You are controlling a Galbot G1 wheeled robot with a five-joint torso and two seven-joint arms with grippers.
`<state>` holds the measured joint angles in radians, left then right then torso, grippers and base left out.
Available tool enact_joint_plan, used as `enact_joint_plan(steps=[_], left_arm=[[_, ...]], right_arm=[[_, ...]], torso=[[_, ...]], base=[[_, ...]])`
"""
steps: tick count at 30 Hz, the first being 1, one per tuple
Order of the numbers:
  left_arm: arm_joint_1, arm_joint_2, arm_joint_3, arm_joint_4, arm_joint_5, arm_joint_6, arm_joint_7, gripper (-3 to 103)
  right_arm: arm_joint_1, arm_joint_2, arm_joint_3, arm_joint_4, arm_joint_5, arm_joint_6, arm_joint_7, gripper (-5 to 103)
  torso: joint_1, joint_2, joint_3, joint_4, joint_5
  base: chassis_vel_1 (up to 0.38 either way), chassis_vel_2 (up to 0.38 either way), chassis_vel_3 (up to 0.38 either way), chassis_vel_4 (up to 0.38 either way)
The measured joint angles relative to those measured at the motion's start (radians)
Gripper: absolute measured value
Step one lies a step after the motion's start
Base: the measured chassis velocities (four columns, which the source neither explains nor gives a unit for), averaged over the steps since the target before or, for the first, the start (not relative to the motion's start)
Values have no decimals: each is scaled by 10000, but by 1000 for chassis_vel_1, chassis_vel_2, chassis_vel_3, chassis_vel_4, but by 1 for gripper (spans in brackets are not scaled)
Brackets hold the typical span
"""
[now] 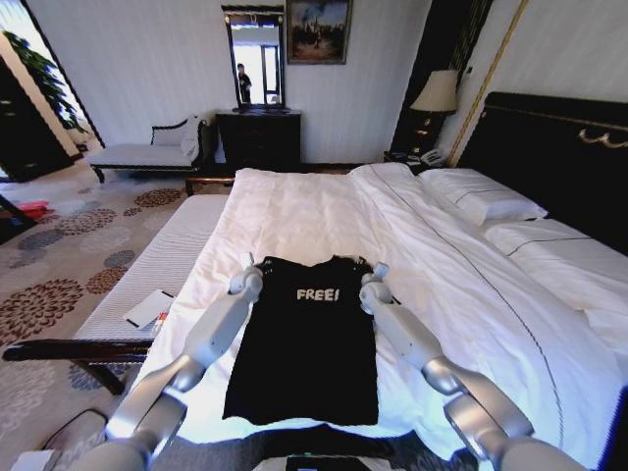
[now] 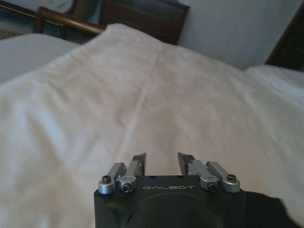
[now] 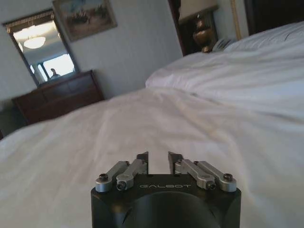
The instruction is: Fold the clothes on the bed.
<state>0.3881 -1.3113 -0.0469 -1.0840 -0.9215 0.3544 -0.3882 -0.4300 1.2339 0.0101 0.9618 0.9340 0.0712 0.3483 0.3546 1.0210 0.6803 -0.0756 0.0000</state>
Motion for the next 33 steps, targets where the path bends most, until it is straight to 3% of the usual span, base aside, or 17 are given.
enact_joint_plan(steps=[2,4,5,7,8,9,10,13,14,17,19,20,23,25,31,33], left_arm=[[-196,182,-108,58,-160,0,1,53],[-317,625,-215,20,-402,0,-14,58],[-317,625,-215,20,-402,0,-14,58],[-321,1079,-323,-261,-769,27,-112,70],[-245,1456,-431,-694,-1174,93,-217,75],[-245,1456,-431,-694,-1174,93,-217,75],[-157,1675,-495,-997,-1441,166,-336,81],[542,2547,-748,-2832,-2543,664,-750,96],[542,2547,-748,-2832,-2543,664,-750,96],[1417,3516,-928,-4515,-3181,1239,-959,100],[2005,4162,-909,-5482,-2913,1391,-744,100],[2005,4162,-909,-5482,-2913,1391,-744,100],[2692,4800,-389,-6669,-1449,1202,-509,100],[2851,4855,-126,-7043,-1097,1278,-545,100],[3014,4721,1136,-7761,-140,2006,-1447,100],[2902,4702,1611,-7676,39,2429,-2109,100]], right_arm=[[135,-158,195,0,81,39,-59,29],[213,-429,442,200,269,56,-57,40],[213,-429,442,200,269,56,-57,40],[165,-895,669,754,546,54,12,51],[-10,-1325,820,1374,731,33,88,56],[-10,-1325,820,1374,731,33,88,56],[-154,-1573,902,1768,827,7,130,56],[-986,-2428,1403,3740,1055,-156,466,73],[-986,-2428,1403,3740,1055,-156,466,73],[-2027,-2876,2241,5447,1286,-335,831,89],[-2812,-3043,2850,6456,1439,-449,1041,94],[-2812,-3043,2850,6456,1439,-449,1041,94],[-3954,-3059,3511,7299,1394,-540,1172,100],[-4219,-2981,3693,7403,1327,-541,1226,100],[-4866,-2740,4278,7770,1460,-607,1529,100],[-5020,-2737,4424,7852,1464,-633,1538,100]], torso=[[0,0,0,-2,-1],[-2,0,0,-1,1],[-2,0,0,-1,1],[-2,0,1,11,-2],[-1,1,0,5,-4],[-1,1,0,5,-4],[-1,0,0,4,0],[-3,1,-2,-5,-6],[-3,1,-2,-5,-6],[-8,4,-4,2,0],[-8,4,-5,5,-4],[-8,4,-5,5,-4],[-8,4,-3,6,0],[-9,5,-4,4,0],[-2,4,0,-3,2],[-2,3,0,2,1]], base=[[0,0,0,0],[0,0,0,0],[0,0,0,0],[0,0,0,0],[0,0,0,0],[0,0,0,0],[0,0,0,0],[0,0,0,0],[0,0,0,0],[0,0,0,0],[0,0,0,0],[0,0,0,0],[0,0,0,0],[0,0,0,0],[0,0,0,0],[0,0,0,0]])
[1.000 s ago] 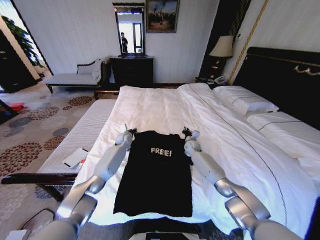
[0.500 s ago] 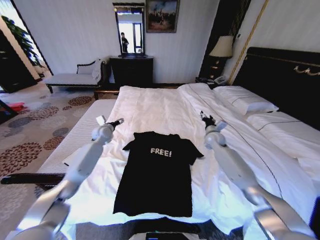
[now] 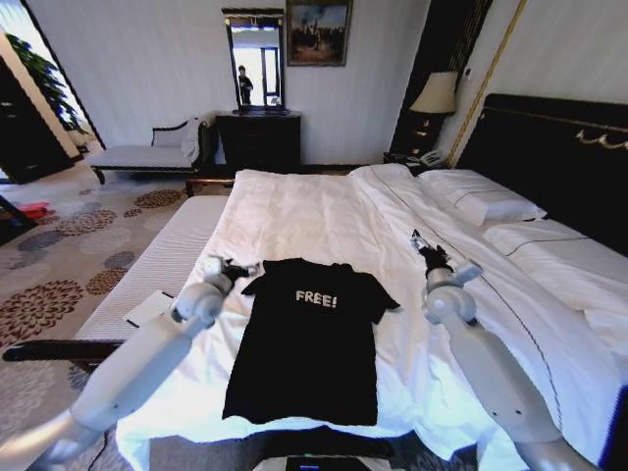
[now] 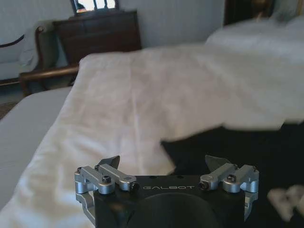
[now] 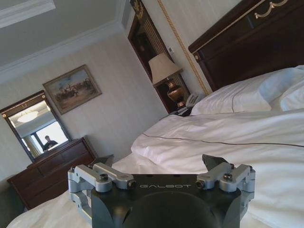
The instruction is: Fold the clothes on the bed.
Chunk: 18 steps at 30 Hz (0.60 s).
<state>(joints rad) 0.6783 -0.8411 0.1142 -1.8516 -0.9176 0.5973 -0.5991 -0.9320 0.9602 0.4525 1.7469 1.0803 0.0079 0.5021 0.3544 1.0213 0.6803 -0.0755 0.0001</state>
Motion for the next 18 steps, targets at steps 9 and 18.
enact_joint_plan(steps=[9,18], left_arm=[[-663,-390,1018,744,-189,733,-482,100],[-1183,-1028,2129,1701,-99,782,-587,100]], right_arm=[[-152,106,168,-95,0,-16,14,100],[30,240,15,-457,-102,-17,30,100]], torso=[[0,0,0,-2,-1],[0,-3,0,1,-3]], base=[[0,0,0,0],[0,0,0,0]])
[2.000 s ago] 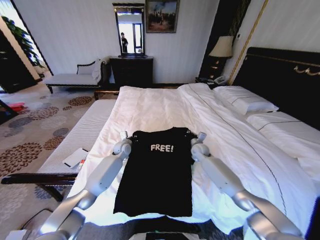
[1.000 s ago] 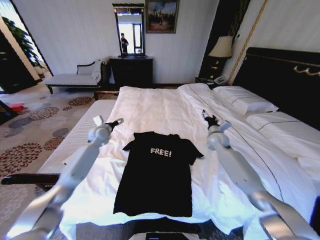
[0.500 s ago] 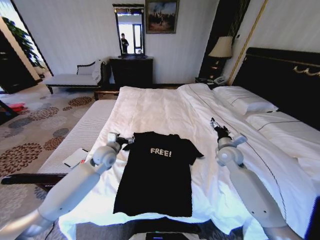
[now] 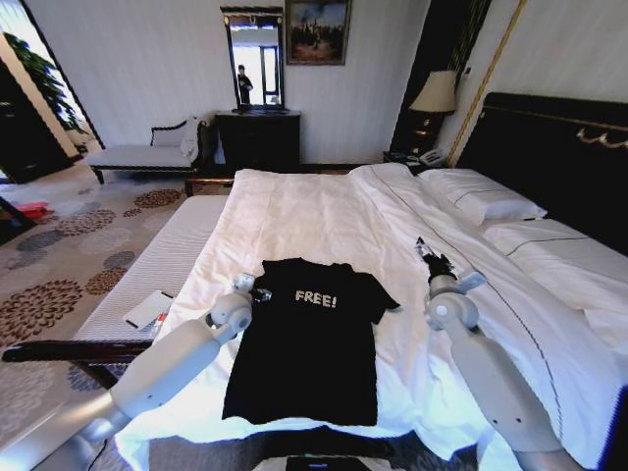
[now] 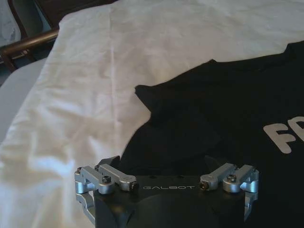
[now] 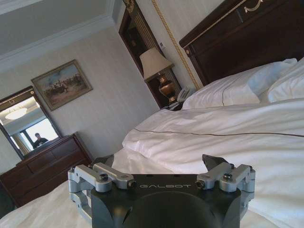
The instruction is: Fold the clothes on the bed.
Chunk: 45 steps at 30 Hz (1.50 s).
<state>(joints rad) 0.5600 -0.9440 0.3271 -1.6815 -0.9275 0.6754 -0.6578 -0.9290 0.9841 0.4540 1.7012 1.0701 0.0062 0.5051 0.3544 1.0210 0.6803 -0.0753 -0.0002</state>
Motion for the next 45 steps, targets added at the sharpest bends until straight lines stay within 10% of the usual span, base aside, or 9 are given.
enact_joint_plan(steps=[9,32,45], left_arm=[[-381,-359,241,611,133,-219,248,95],[-361,-613,119,1053,452,-865,848,5],[-268,-722,-321,1140,598,-1204,1205,0]], right_arm=[[-20,-12,45,-126,-20,0,1,100],[106,35,-80,-364,-129,14,13,100],[108,46,-58,-525,-198,33,8,100]], torso=[[0,0,0,-3,3],[0,0,0,-1,1],[0,0,0,-2,1]], base=[[0,0,0,0],[0,0,0,0],[0,0,0,0]])
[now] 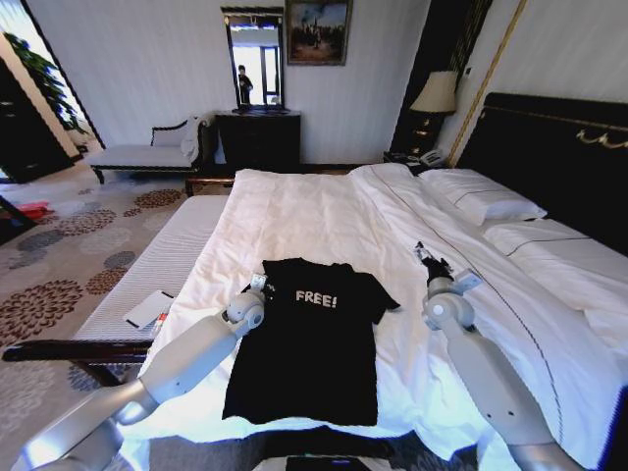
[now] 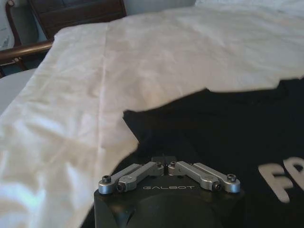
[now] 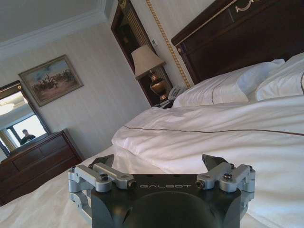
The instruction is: Fold the clothes on the bed.
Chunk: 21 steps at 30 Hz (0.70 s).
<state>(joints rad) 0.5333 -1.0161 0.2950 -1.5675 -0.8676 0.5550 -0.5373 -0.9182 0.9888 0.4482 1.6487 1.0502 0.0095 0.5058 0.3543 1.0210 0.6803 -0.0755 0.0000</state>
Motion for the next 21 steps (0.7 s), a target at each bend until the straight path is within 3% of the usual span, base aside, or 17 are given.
enact_joint_plan(steps=[12,18,20,21], left_arm=[[19,129,-1452,97,-253,-416,596,0],[352,502,-861,-738,-91,-335,564,-1],[387,667,-304,-962,112,-163,420,10],[388,703,-66,-978,182,-108,392,10]], right_arm=[[69,26,-82,-94,-35,3,-2,100],[79,43,-117,-89,-61,3,9,100],[53,48,-116,-78,-77,3,17,100],[42,54,-116,-74,-80,3,23,100]], torso=[[0,1,0,1,0],[0,0,0,2,-1],[-3,1,-1,0,1],[-3,1,-1,0,1]], base=[[0,0,0,0],[0,0,0,0],[0,0,0,0],[0,0,0,0]])
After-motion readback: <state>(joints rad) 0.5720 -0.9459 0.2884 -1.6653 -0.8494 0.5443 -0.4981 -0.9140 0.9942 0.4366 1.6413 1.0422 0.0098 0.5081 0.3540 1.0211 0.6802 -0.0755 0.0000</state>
